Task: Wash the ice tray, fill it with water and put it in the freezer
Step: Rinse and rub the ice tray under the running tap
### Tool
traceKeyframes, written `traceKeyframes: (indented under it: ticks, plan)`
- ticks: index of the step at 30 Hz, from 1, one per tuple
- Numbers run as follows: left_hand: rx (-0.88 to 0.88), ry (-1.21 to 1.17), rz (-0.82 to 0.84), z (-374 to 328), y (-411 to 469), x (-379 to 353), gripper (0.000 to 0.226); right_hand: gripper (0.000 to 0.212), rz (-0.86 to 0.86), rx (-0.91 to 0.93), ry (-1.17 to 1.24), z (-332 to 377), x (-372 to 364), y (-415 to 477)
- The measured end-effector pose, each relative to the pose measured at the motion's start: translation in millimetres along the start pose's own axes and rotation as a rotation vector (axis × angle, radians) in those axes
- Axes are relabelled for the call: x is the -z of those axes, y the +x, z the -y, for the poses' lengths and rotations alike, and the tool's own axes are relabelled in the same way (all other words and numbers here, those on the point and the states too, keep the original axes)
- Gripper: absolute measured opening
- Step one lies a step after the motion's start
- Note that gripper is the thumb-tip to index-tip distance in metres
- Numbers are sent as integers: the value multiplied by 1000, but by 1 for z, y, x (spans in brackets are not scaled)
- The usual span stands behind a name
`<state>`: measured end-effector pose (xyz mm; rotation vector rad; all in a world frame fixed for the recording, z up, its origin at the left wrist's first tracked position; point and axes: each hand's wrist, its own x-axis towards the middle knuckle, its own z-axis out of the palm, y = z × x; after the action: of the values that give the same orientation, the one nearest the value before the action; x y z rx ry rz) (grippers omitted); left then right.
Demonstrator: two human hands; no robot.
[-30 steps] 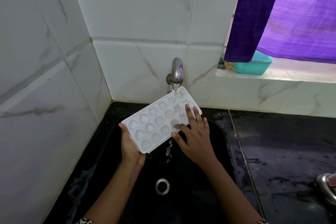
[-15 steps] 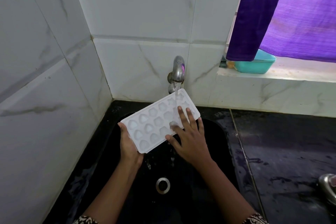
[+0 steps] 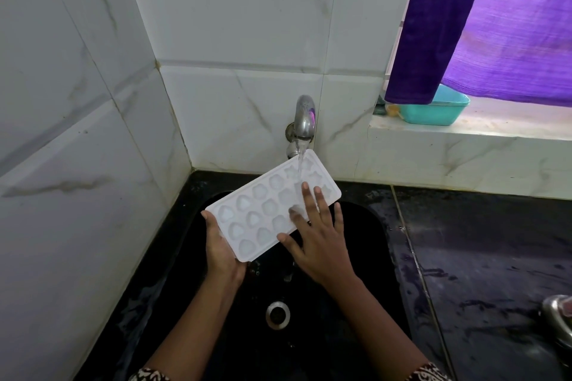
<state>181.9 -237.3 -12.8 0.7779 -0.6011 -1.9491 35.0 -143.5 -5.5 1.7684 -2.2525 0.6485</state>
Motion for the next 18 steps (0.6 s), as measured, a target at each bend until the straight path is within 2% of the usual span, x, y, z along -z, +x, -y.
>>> traceKeyframes:
  ticks: [5, 10, 12, 14, 18]
  plan:
    - [3, 12, 18, 0, 0, 3, 73, 48, 11, -48, 29, -9, 4, 4]
    - [25, 16, 16, 2, 4, 7, 77, 50, 6, 24, 23, -10, -6, -2]
    - [47, 15, 19, 6, 4, 9, 77, 48, 11, -30, 44, -16, -6, -3]
    - [82, 6, 2, 11, 4, 10, 76, 50, 24, -61, 50, -13, -10, -5]
    - [93, 8, -11, 15, 9, 14, 75, 57, 100, -7, -2, -16, -20, -13]
